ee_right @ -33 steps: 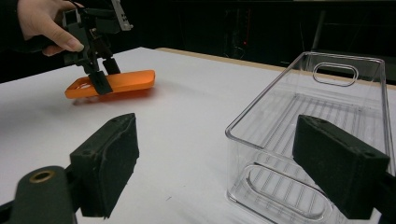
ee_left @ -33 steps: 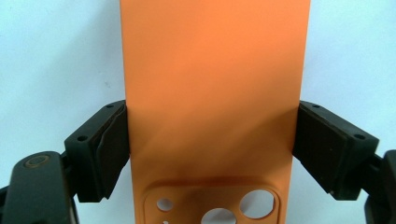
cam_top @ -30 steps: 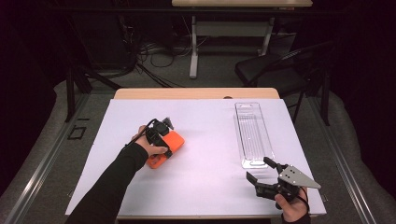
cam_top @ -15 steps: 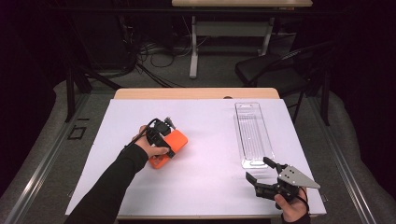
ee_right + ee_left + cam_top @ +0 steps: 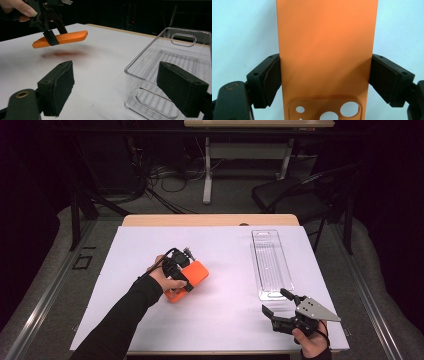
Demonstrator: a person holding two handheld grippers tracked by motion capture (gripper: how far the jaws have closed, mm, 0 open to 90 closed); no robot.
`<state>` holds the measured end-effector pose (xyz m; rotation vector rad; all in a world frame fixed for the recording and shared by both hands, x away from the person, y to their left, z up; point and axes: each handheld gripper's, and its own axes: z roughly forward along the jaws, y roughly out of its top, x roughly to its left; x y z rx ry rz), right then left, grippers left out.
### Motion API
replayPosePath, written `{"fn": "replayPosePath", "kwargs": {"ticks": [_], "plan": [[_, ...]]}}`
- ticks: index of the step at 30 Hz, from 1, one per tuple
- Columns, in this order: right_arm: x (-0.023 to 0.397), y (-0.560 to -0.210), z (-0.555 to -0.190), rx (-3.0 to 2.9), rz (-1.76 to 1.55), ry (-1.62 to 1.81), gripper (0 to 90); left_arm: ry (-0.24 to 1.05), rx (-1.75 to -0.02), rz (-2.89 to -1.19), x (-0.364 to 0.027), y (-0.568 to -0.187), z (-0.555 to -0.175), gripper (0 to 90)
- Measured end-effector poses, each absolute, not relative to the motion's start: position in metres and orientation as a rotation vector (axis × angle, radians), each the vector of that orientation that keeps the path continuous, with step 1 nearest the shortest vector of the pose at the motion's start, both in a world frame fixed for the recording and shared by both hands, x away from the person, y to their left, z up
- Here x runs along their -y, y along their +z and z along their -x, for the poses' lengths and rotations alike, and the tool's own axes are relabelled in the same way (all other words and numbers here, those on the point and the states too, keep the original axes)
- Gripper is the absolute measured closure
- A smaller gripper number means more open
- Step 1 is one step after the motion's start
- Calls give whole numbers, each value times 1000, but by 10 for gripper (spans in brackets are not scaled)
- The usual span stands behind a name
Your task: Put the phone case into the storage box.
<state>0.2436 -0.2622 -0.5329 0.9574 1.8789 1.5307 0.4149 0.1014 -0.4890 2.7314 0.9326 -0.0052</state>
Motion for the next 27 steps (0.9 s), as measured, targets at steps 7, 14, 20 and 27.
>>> {"fn": "replayPosePath", "kwargs": {"ticks": [7, 14, 20, 27], "plan": [[259, -533, -244, -1887, -946, 1531, 139, -6, -857, -2771, -84, -484, -407, 161], [255, -532, -244, -1898, -942, 1529, 139, -21, -817, -2791, -73, -483, -402, 161], [251, -531, -246, -1909, -932, 1525, 139, -21, -816, -2792, -70, -482, -401, 161], [246, -529, -248, -1925, -920, 1509, 139, -24, -814, -2797, -71, -481, -401, 161]]}}
